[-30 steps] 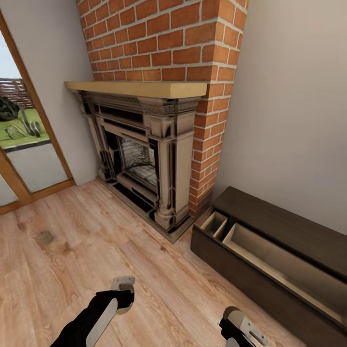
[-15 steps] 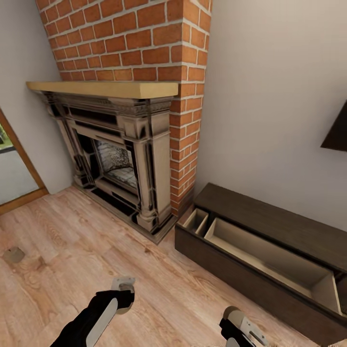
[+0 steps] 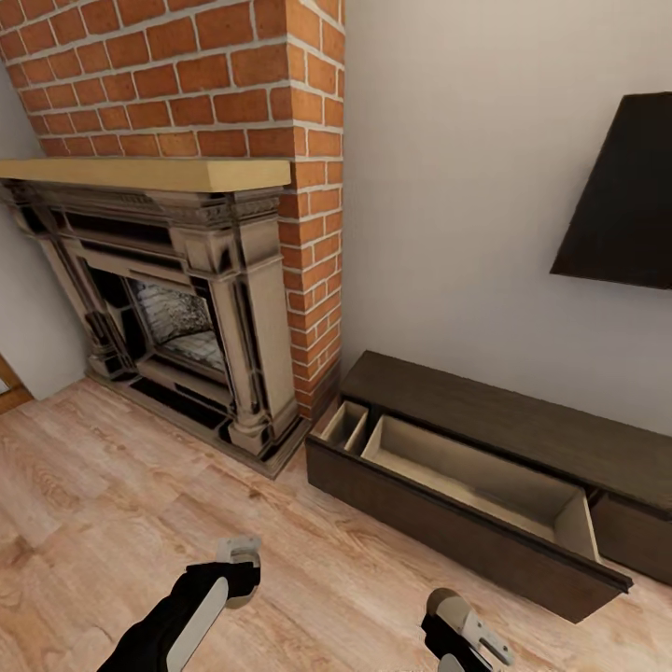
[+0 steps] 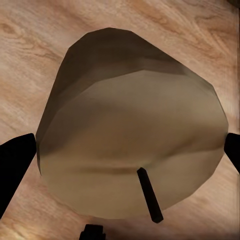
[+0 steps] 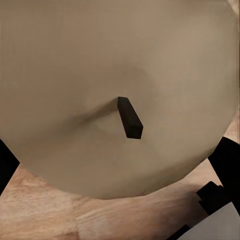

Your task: Place each of the two pumpkins and all three candles from the living room inside a cabinet in the living room (use any cabinet), then make sure every cabinet is closed, and position the cauldron so it is next to a table in the living room.

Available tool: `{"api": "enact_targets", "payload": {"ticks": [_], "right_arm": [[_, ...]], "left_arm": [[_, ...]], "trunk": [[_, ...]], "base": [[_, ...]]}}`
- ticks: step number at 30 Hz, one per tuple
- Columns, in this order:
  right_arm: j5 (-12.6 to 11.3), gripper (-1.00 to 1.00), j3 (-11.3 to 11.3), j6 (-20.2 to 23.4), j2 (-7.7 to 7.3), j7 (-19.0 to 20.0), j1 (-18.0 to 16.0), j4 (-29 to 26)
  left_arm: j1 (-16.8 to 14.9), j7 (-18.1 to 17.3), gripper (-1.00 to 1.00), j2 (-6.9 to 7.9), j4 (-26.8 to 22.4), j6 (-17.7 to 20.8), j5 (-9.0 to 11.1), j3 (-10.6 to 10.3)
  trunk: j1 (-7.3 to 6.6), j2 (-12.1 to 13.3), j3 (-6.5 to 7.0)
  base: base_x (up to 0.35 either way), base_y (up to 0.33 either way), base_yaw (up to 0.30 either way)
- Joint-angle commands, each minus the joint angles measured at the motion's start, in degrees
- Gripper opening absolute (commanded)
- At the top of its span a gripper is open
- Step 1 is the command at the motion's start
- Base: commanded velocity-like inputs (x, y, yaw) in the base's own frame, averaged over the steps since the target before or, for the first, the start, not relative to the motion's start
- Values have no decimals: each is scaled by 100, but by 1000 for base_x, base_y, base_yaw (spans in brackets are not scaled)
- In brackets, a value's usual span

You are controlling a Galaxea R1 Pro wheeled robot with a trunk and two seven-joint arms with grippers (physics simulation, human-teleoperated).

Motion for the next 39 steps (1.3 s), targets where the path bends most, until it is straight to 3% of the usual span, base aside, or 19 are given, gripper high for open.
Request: {"api": "enact_targets", "payload": {"ticks": [1,7,18,39], "right_arm": [[-14,-100,15,14,-3,-35,-5,-7],[-14,-100,15,17,-10,-25,-5,10],[-14,-100,15,16,-11,-23,-5,21],[-14,-100,15,21,-11,-24,-5,20]], "left_arm": [[-5,57,-100,8,-12,11,54,-24],[-4,56,-100,8,-12,12,55,-25],[-3,56,-100,8,-12,17,55,-24],[-5,56,-100,8,-18,13,51,-25]], "trunk": [[0,-3,-5],[0,-3,-5],[0,-3,-5],[0,-3,-5]], "base": [[0,0,-285],[0,73,-285],[26,274,-285],[222,228,-285]]}}
